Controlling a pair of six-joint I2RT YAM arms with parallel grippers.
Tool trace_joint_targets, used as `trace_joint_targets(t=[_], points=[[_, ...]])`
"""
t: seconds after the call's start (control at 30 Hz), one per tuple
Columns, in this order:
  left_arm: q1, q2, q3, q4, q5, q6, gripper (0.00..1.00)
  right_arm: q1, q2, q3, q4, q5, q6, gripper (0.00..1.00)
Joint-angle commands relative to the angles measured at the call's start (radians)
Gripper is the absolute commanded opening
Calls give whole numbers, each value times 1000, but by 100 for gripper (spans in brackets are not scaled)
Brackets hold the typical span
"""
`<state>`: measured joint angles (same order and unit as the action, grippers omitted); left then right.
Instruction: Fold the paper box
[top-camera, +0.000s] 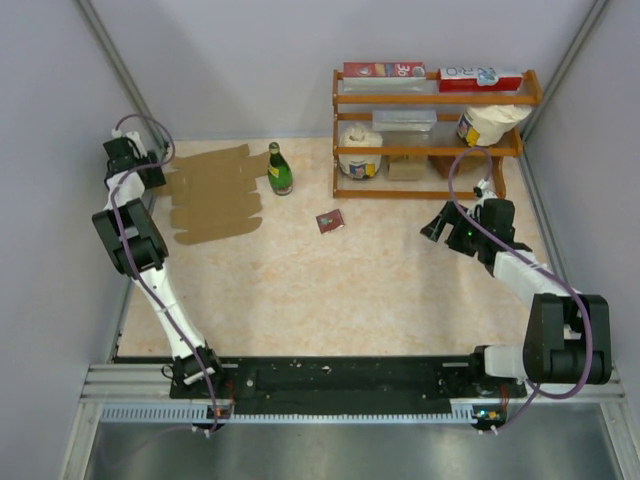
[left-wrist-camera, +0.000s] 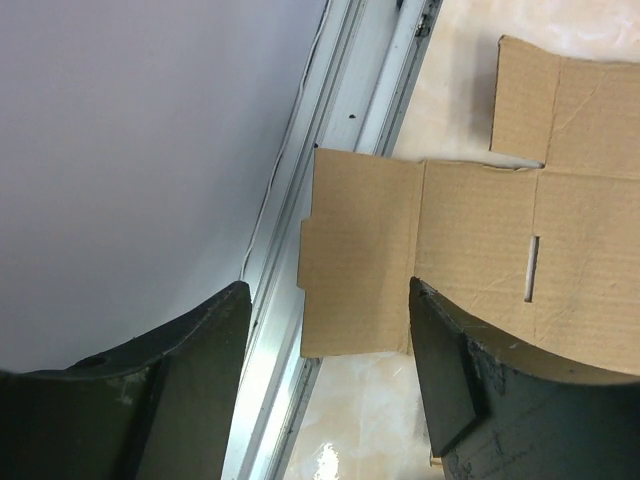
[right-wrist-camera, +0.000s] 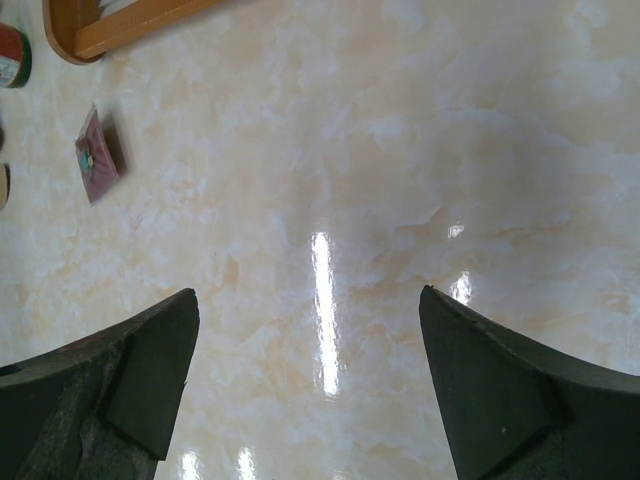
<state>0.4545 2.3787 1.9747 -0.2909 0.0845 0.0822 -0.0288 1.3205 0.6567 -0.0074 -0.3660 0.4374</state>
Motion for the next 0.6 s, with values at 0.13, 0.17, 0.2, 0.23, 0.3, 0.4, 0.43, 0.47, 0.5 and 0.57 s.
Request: trace_joint_targets(t=[0.13, 0.17, 0.2, 0.23, 0.3, 0.4, 0.43, 0.47, 0.5, 0.57], points=[[9, 34, 91, -8, 4, 22, 69, -2, 36, 44, 34, -19, -9, 90], [7, 37, 98, -13, 4, 22, 69, -2, 39, 47, 32, -17, -11, 90], [7, 40, 102, -16, 3, 21, 68, -3, 36, 46, 30, -17, -11, 90], [9, 43, 107, -19, -2, 19, 67, -3, 34, 47, 29, -17, -12, 90], [9, 50, 116, -27, -9, 16, 67, -3, 31, 49, 24, -17, -14, 89], [7, 73, 154, -62, -11, 1, 66, -2, 25, 50, 18, -17, -16, 90], [7, 85, 177, -76, -9, -1, 63, -3, 23, 50, 17, -16, -17, 90], [9, 91, 193, -91, -11, -2, 61, -2, 22, 50, 17, -16, -17, 90], [9, 94, 200, -96, -12, -4, 59, -3, 20, 50, 15, -16, -19, 90], [7, 97, 204, -97, -9, -6, 52, -3, 20, 49, 18, -16, -17, 90]])
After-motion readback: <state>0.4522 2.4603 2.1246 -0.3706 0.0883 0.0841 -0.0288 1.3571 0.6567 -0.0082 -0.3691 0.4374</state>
